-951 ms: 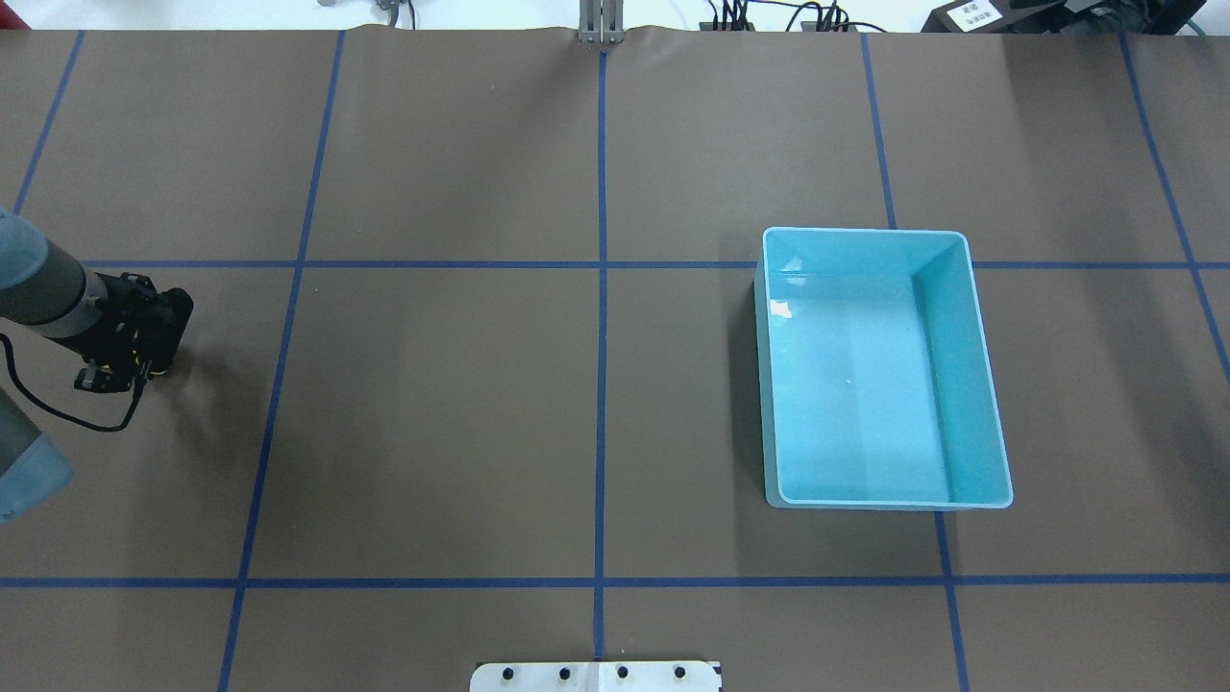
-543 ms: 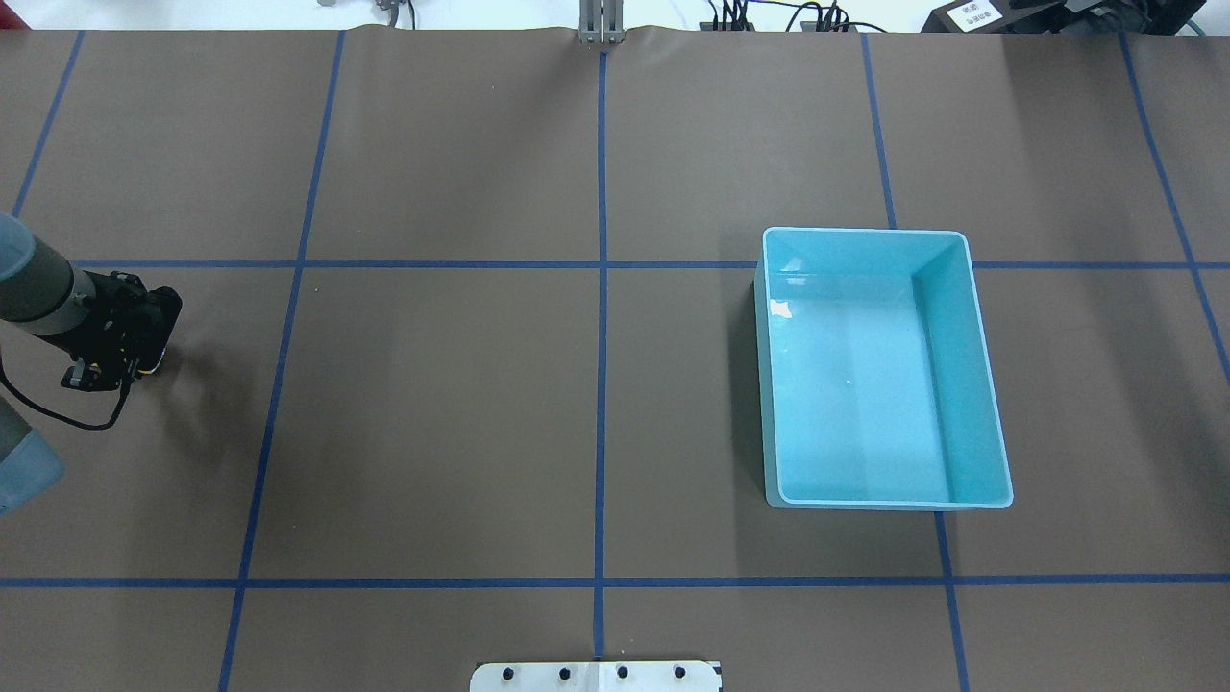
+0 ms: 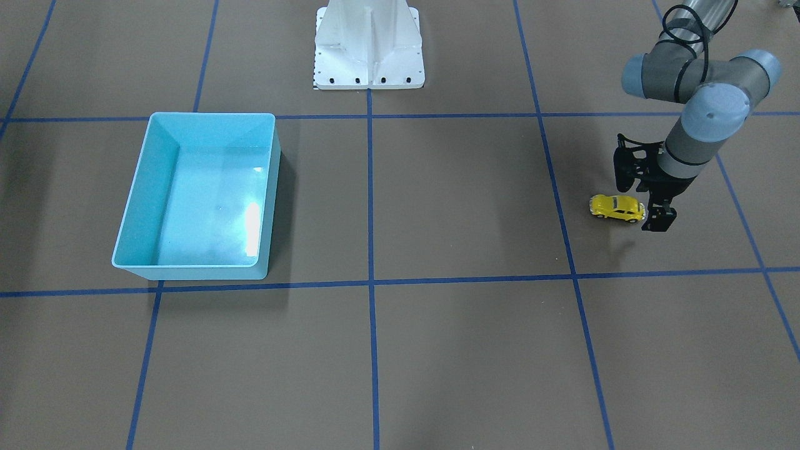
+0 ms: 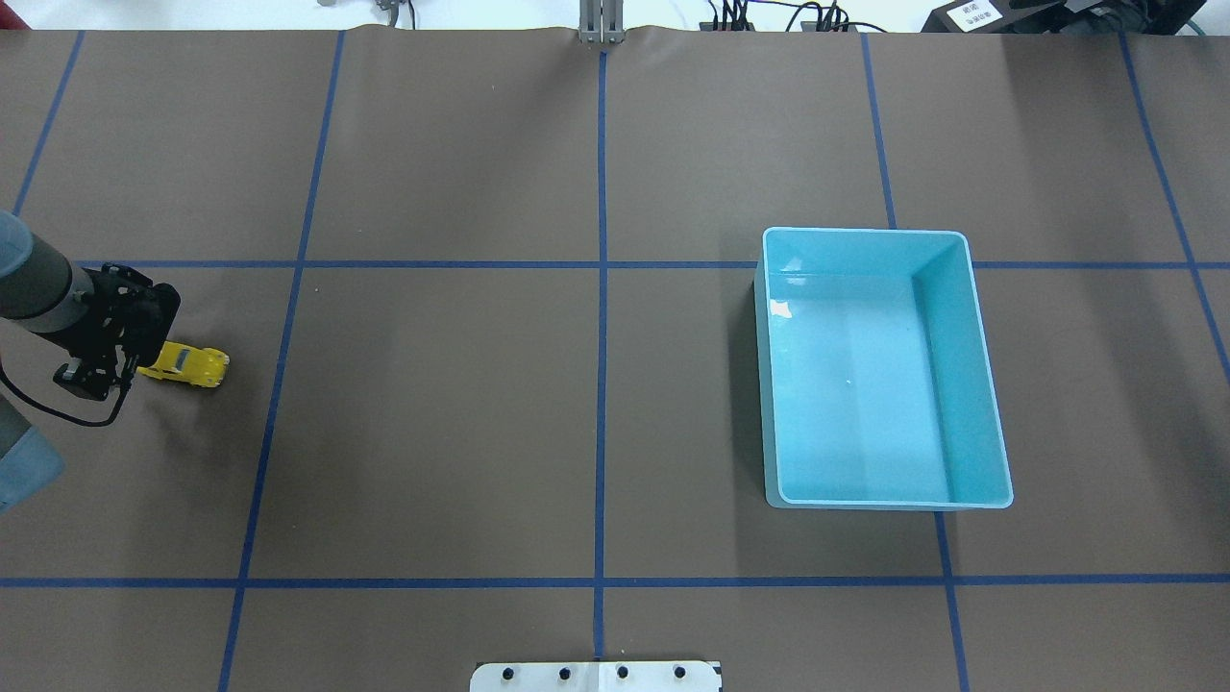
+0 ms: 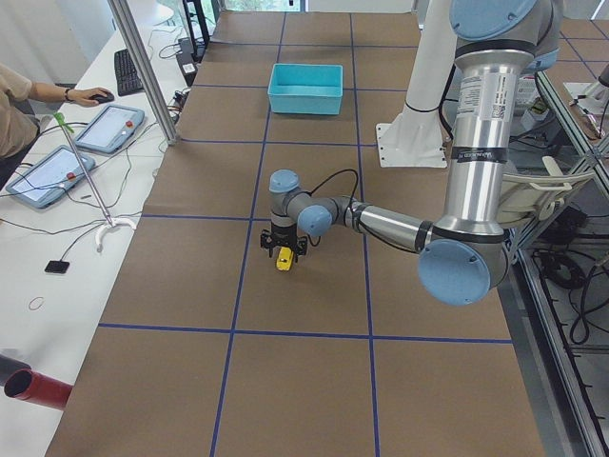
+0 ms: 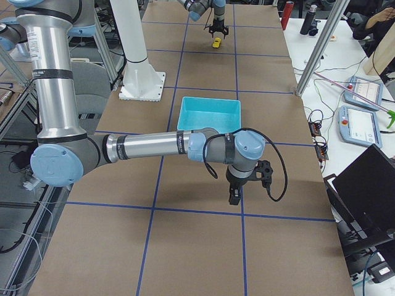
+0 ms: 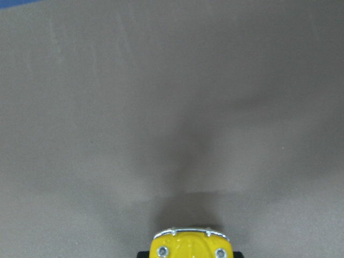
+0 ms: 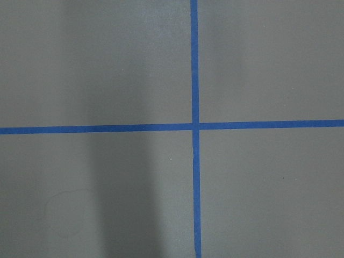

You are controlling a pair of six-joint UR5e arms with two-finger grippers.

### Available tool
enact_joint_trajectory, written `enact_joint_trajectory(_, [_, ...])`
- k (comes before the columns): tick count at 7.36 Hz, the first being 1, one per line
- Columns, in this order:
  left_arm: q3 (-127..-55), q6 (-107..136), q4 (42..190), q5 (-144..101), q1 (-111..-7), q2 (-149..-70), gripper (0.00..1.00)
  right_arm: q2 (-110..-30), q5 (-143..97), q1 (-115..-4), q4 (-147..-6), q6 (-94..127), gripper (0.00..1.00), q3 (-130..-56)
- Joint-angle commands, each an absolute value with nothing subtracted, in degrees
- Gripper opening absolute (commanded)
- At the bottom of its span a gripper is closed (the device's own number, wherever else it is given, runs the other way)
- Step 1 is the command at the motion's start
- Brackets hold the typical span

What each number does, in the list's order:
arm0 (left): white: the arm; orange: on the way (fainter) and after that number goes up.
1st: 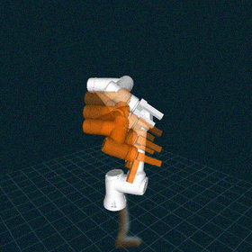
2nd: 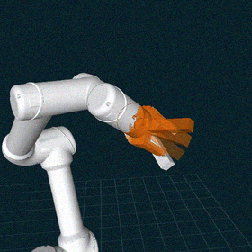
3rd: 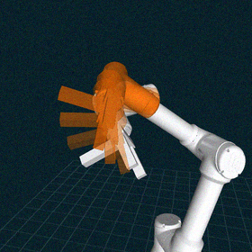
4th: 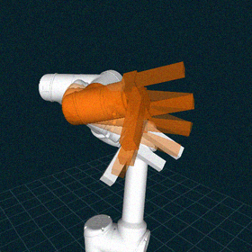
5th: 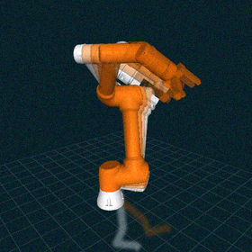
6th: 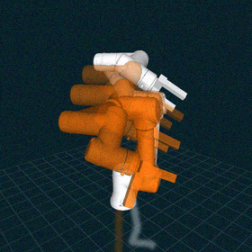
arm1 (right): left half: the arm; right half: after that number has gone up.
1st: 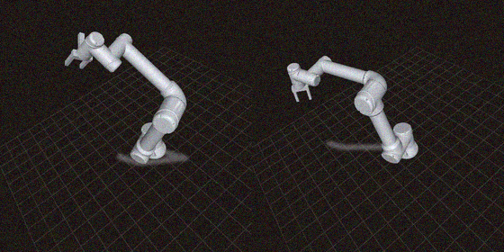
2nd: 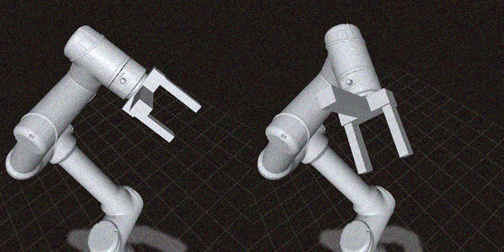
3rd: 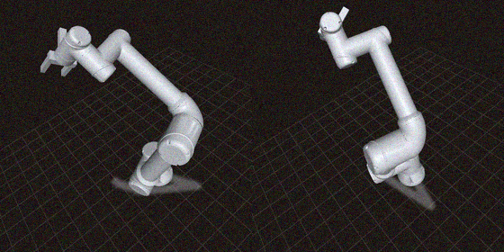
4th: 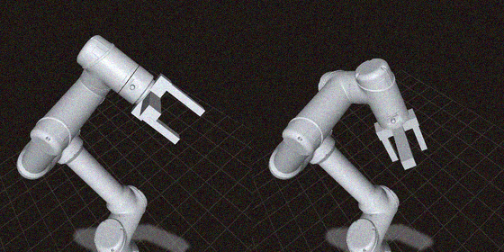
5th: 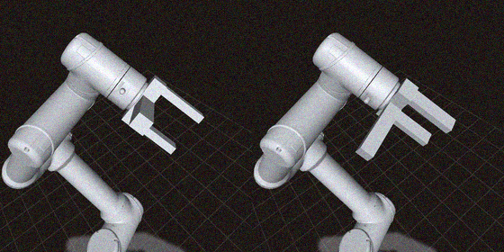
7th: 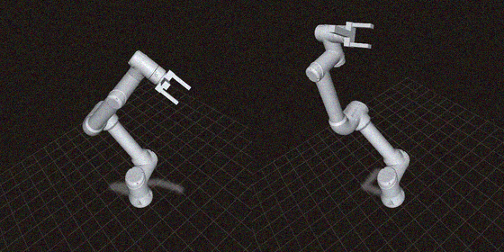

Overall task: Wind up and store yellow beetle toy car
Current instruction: 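Release the car with the left gripper and withdraw the left arm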

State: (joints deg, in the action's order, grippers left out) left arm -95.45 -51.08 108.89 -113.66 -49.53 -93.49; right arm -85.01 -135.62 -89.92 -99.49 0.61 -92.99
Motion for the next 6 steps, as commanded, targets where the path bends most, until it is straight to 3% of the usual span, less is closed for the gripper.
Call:
enact_joint_trajectory(1, [-95.4,-51.1,108.9,-113.7,-50.1,-93.5,1.00,-85.0,-135.6,-89.9,-99.5,0.6,1.00,-93.0])
enact_joint_trajectory(6, [-95.4,-44.3,109.0,-113.8,-55.4,-93.3,1.00,-85.0,-135.6,-89.9,-99.5,0.6,1.00,-92.9])
